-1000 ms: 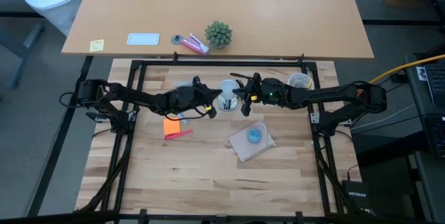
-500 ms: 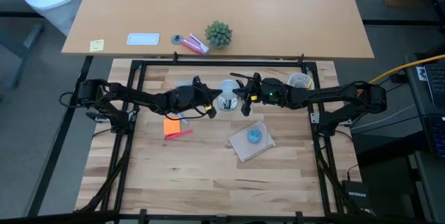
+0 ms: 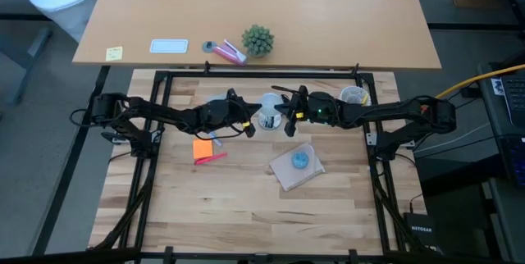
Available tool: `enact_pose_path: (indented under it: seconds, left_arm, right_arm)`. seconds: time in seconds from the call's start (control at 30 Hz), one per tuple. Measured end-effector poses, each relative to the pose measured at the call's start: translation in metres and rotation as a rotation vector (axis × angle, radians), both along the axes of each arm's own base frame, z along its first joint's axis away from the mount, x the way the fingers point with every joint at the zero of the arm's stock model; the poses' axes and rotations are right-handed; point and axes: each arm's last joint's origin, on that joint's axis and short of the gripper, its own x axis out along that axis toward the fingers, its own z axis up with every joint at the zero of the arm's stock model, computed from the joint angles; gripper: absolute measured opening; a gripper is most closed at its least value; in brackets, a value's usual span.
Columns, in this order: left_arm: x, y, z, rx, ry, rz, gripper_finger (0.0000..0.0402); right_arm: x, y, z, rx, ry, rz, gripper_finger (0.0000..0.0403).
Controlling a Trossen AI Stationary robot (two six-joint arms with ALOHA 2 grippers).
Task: Screw lightbulb
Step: Insert the lightbulb into the lamp
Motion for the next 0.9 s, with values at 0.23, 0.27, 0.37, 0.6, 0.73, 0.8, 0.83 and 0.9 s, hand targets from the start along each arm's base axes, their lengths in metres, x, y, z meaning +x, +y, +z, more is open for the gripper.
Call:
enact_pose_path:
  seconds: [0.23, 0.27, 0.37, 0.6, 0.73, 0.8, 0.83, 0.9]
  left_arm:
    - [0.0, -0.0001, 0.0, 0.001, 0.0, 0.002, 0.0]
    - [0.0, -0.0001, 0.0, 0.001, 0.0, 0.002, 0.0]
    - [0.0, -0.0001, 0.0, 0.003, 0.001, 0.001, 0.0]
    - [0.0, -0.0001, 0.0001, 0.003, 0.001, 0.001, 0.0]
    - [0.0, -0.0001, 0.0, 0.003, 0.001, 0.001, 0.0]
    - [0.0001, -0.0001, 0.0, 0.003, 0.001, 0.001, 0.0]
    - [0.0001, -0.0001, 0.0, 0.003, 0.001, 0.001, 0.0]
    - [0.0001, -0.0001, 0.0, 0.003, 0.001, 0.001, 0.0]
  right_arm:
    - [0.0003, -0.0004, 0.0013, -0.006, -0.012, -0.009, 0.0011]
    - [0.0006, -0.0004, 0.0022, -0.009, -0.021, -0.009, 0.0011]
    - [0.0015, -0.0006, 0.0054, -0.025, -0.052, -0.007, 0.0011]
    - [0.0006, -0.0034, 0.0068, -0.078, -0.049, -0.098, 0.0011]
    - [-0.0002, -0.005, 0.0068, -0.118, -0.031, -0.143, 0.0011]
    - [-0.0002, -0.005, 0.0069, -0.125, -0.028, -0.141, 0.0011]
    - [-0.0004, -0.0055, 0.0067, -0.127, -0.026, -0.142, 0.0011]
    - [-0.001, -0.007, 0.0058, -0.133, -0.013, -0.144, 0.0011]
